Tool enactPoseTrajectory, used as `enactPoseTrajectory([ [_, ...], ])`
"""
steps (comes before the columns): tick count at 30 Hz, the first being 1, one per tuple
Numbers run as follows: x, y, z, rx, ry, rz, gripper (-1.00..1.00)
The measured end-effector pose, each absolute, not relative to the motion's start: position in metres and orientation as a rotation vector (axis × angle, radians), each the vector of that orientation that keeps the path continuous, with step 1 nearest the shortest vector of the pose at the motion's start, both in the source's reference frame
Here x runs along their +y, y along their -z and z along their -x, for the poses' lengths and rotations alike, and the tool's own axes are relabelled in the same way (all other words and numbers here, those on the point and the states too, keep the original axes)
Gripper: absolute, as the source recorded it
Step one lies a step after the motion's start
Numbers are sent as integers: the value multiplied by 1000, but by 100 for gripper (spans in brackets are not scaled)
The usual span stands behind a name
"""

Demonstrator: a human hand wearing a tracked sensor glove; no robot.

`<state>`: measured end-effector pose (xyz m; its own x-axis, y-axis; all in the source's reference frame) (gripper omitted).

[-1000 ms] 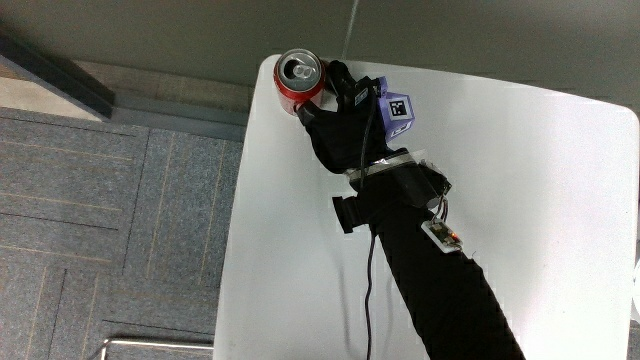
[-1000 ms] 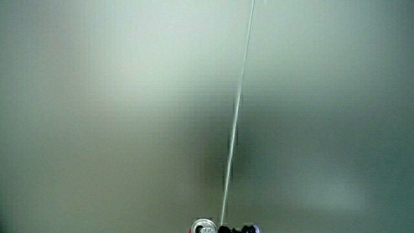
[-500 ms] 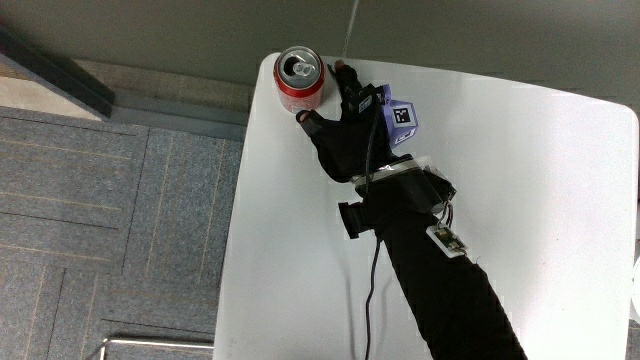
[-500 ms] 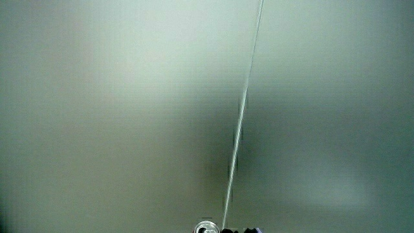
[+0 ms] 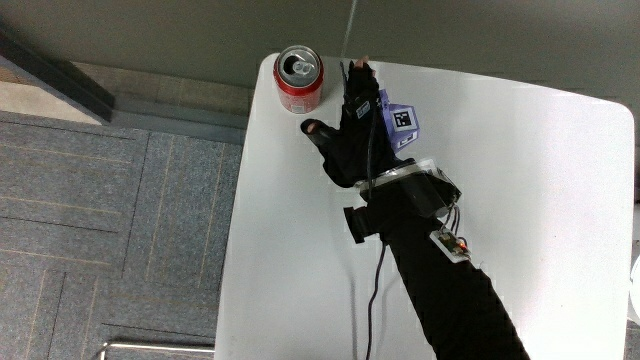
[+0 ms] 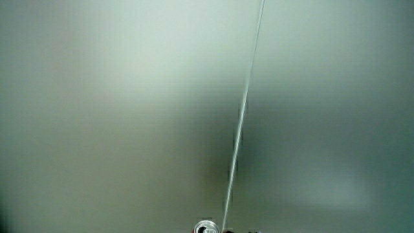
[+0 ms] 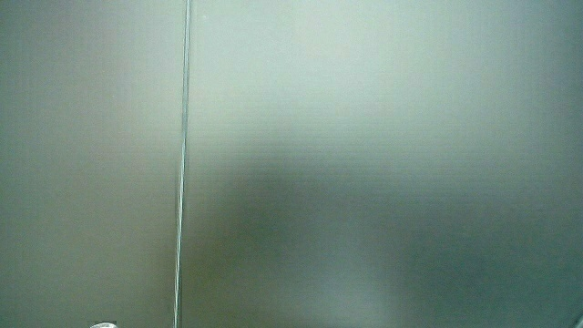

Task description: Place coca cola

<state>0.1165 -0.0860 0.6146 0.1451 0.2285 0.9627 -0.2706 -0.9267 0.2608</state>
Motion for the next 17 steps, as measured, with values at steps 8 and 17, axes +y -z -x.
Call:
enactPoseTrajectory([
  [8, -78, -598, -132, -67, -1518, -2278, -100],
  [17, -71, -595, -140, -198, -1017, -2562, -100],
])
